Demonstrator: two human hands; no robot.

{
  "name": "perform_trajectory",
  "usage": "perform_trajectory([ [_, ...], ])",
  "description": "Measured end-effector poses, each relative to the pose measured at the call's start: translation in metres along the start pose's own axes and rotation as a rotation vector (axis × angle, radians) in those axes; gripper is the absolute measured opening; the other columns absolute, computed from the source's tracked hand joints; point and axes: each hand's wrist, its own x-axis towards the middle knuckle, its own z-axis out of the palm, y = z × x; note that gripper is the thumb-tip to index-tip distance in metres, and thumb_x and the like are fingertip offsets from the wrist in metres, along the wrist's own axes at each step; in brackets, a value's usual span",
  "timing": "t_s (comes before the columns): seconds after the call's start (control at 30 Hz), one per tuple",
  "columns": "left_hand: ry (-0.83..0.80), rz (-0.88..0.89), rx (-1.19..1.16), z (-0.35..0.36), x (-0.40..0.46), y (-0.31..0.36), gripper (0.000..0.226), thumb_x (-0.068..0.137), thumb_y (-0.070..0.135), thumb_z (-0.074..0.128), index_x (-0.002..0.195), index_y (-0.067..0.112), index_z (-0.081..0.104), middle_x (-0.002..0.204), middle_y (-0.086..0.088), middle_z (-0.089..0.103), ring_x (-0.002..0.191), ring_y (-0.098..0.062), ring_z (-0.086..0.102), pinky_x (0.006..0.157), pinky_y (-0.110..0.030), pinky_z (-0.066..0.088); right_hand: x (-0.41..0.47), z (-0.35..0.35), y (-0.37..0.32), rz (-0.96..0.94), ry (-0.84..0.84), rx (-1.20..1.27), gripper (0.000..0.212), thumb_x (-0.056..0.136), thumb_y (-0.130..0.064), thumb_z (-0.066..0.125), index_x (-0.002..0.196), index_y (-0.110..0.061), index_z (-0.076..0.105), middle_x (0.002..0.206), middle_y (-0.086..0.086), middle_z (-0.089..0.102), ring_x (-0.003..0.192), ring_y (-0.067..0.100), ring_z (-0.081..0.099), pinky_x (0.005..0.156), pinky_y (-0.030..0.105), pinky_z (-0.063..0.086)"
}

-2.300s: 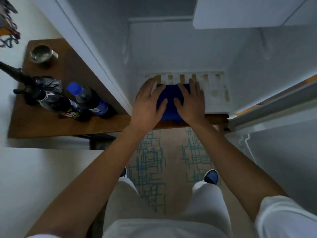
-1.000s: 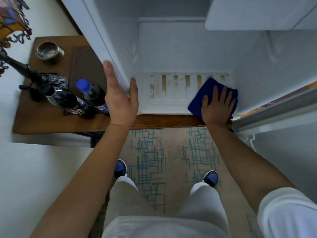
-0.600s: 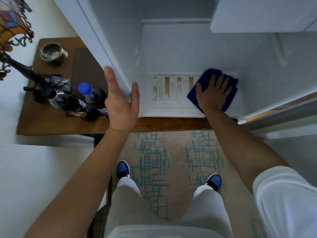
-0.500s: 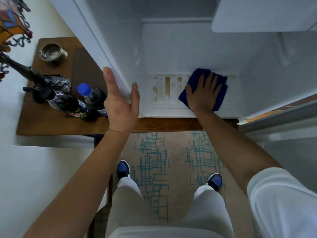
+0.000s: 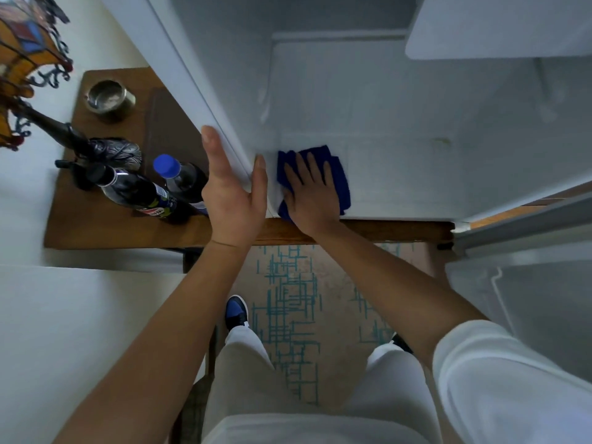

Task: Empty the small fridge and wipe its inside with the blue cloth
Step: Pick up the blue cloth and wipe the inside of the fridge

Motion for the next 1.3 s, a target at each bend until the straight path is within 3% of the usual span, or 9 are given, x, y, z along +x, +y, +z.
perform_trajectory([
  [0.1, -0.046, -0.053, -0.037, 0.001, 0.001, 0.001, 0.072, 0.106, 0.04, 0.047, 0.147, 0.037, -0.011, 0.149, -0.033, 0.048, 0.111, -0.036, 0.071, 0.095, -0.05, 0.059, -0.037, 0.001, 0.021, 0.031, 0.063, -0.016, 0.058, 0.108, -0.046, 0.03, 0.161, -0.022, 0.034, 0.17, 0.009, 0.029, 0.158, 0.033, 0.022, 0.129, 0.057, 0.011],
  [0.23, -0.061, -0.082, -0.046, 0.001, -0.001, 0.001, 0.072, 0.106, 0.046, 0.044, 0.148, 0.028, -0.012, 0.136, -0.043, 0.054, 0.094, -0.037, 0.073, 0.089, -0.044, 0.06, -0.07, -0.004, 0.072, 0.275, 0.162, -0.051, 0.057, 0.109, -0.046, 0.03, 0.16, -0.021, 0.035, 0.168, 0.013, 0.032, 0.157, 0.036, 0.025, 0.129, 0.058, 0.014],
  [0.37, -0.068, -0.081, -0.014, 0.002, -0.001, 0.001, 0.08, 0.106, 0.044, 0.045, 0.155, 0.019, -0.014, 0.135, -0.04, 0.057, 0.067, -0.03, 0.067, 0.072, -0.045, 0.061, -0.059, -0.019, 0.117, 0.544, 0.101, -0.076, 0.065, 0.108, -0.055, 0.021, 0.163, -0.021, 0.028, 0.17, 0.019, 0.023, 0.158, 0.043, 0.017, 0.128, 0.061, 0.008],
  [0.5, -0.095, -0.087, -0.034, 0.002, 0.0, 0.001, 0.073, 0.106, 0.047, 0.043, 0.149, 0.024, -0.012, 0.122, -0.051, 0.055, 0.074, -0.043, 0.069, 0.073, -0.048, 0.06, -0.03, -0.031, 0.145, 0.71, 0.029, -0.053, 0.07, 0.108, -0.058, 0.019, 0.166, -0.02, 0.009, 0.172, 0.022, 0.006, 0.159, 0.045, 0.004, 0.128, 0.06, 0.002],
  [0.57, -0.089, -0.088, -0.039, 0.001, 0.001, -0.001, 0.072, 0.106, 0.045, 0.045, 0.149, 0.029, -0.011, 0.128, -0.049, 0.054, 0.092, -0.052, 0.069, 0.082, -0.052, 0.06, -0.017, -0.038, 0.155, 0.731, 0.035, -0.031, 0.072, 0.108, -0.058, 0.021, 0.166, -0.018, 0.009, 0.172, 0.022, 0.005, 0.159, 0.044, 0.004, 0.129, 0.059, 0.001],
  [0.63, -0.072, -0.087, -0.04, 0.002, 0.001, -0.001, 0.073, 0.106, 0.042, 0.047, 0.149, 0.035, -0.011, 0.131, -0.049, 0.052, 0.106, -0.058, 0.065, 0.089, -0.055, 0.058, -0.009, -0.041, 0.164, 0.721, 0.081, -0.018, 0.074, 0.107, -0.056, 0.027, 0.165, -0.013, 0.016, 0.171, 0.024, 0.01, 0.159, 0.044, 0.008, 0.129, 0.058, 0.002],
  [0.83, -0.049, -0.088, -0.033, 0.005, 0.002, -0.003, 0.072, 0.106, 0.042, 0.047, 0.144, 0.043, -0.014, 0.13, -0.048, 0.054, 0.113, -0.052, 0.066, 0.094, -0.054, 0.057, -0.003, -0.041, 0.167, 0.668, 0.136, -0.018, 0.072, 0.105, -0.049, 0.037, 0.16, -0.003, 0.028, 0.167, 0.028, 0.022, 0.156, 0.045, 0.019, 0.129, 0.058, 0.007],
  [1.07, -0.053, -0.103, -0.044, 0.004, 0.0, -0.002, 0.073, 0.106, 0.041, 0.047, 0.148, 0.035, -0.012, 0.144, -0.04, 0.049, 0.124, -0.05, 0.061, 0.1, -0.054, 0.054, 0.012, -0.025, 0.095, 0.448, 0.06, -0.044, 0.069, 0.109, -0.05, 0.027, 0.162, -0.006, 0.022, 0.169, 0.025, 0.018, 0.159, 0.041, 0.014, 0.13, 0.054, 0.004],
  [1.3, -0.032, -0.061, -0.05, 0.002, -0.003, -0.001, 0.072, 0.105, 0.016, 0.056, 0.146, 0.015, -0.004, 0.152, -0.04, 0.04, 0.133, -0.049, 0.055, 0.106, -0.056, 0.051, 0.031, -0.01, 0.016, 0.2, 0.005, -0.073, 0.066, 0.11, -0.045, 0.027, 0.164, -0.008, 0.017, 0.172, 0.021, 0.012, 0.16, 0.038, 0.009, 0.13, 0.054, 0.003],
])
